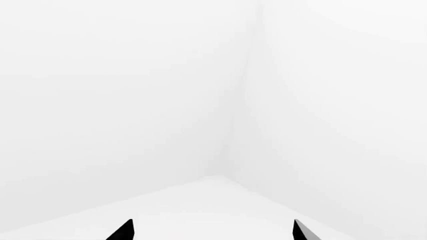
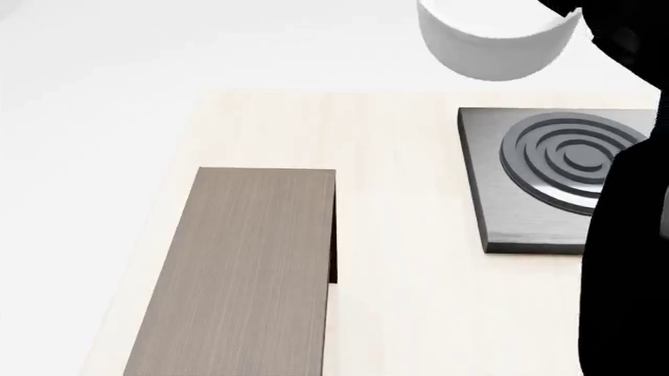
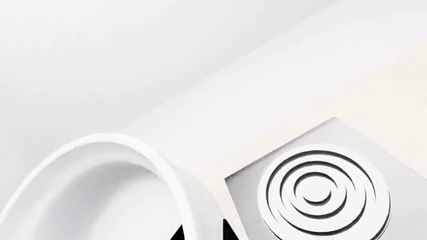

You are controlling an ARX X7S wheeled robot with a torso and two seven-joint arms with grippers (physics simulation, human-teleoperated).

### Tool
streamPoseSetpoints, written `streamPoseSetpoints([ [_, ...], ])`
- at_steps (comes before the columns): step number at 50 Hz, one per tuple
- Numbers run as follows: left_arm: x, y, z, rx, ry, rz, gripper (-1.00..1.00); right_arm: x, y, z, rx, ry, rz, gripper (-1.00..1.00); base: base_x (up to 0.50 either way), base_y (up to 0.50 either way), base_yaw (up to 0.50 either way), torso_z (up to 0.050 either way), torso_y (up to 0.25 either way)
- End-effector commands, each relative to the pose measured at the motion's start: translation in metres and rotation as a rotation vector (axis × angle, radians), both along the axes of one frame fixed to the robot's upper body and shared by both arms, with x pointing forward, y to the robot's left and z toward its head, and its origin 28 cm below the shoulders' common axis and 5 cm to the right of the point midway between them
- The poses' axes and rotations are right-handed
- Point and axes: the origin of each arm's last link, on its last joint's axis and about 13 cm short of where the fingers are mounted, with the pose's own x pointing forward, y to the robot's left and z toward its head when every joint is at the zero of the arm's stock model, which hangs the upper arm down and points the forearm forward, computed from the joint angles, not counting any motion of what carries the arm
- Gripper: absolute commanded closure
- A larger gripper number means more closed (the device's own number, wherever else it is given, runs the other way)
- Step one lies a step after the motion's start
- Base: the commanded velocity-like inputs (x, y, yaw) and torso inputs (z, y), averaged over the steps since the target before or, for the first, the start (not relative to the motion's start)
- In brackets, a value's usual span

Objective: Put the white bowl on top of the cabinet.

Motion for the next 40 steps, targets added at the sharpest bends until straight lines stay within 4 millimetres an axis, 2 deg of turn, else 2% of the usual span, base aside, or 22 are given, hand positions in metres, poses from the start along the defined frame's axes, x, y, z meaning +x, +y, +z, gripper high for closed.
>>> streamPoseSetpoints([
  [1,0.0,0.0,0.0,0.0,0.0,-0.001,-1.0,0.0,0.02,0.004,0.034,-0.02,0.159,1.0,0.0,0.0,0.0,0.0,0.0],
  [21,0.0,0.0,0.003,0.001,0.003,-0.002,-1.0,0.001,0.042,-0.01,0.027,0.03,0.328,1.0,0.0,0.0,0.0,0.0,0.001],
  [33,0.001,0.0,0.002,0.0,0.004,-0.005,-1.0,-0.013,0.056,-0.013,0.01,0.039,0.414,1.0,0.0,0.0,0.0,0.001,0.001],
  [40,0.001,0.0,0.002,0.001,0.004,-0.004,-1.0,-0.019,0.062,-0.022,-0.015,0.053,0.454,1.0,0.0,0.0,0.0,0.0,0.001],
])
